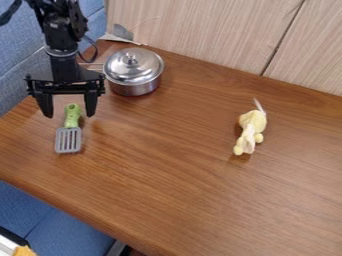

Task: Move the green spatula to the lower left side of the table

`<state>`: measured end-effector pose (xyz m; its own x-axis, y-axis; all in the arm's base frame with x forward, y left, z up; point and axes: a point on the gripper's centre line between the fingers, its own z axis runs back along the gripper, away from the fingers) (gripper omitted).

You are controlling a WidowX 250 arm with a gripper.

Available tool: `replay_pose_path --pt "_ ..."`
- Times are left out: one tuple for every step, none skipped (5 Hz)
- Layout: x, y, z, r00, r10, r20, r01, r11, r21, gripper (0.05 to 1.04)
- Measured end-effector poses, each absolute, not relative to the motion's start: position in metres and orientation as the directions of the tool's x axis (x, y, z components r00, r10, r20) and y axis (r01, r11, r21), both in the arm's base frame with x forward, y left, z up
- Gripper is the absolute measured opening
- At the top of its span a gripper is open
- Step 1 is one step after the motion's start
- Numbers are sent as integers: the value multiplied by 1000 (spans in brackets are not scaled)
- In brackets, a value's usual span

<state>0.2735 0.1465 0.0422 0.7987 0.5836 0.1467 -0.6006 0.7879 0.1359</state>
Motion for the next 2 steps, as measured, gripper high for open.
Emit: replay_pose_path --pt "283 144 76 782 585 216 -612 786 87 1000" --pt "284 143 79 781 583 222 -611 787 85 1000"
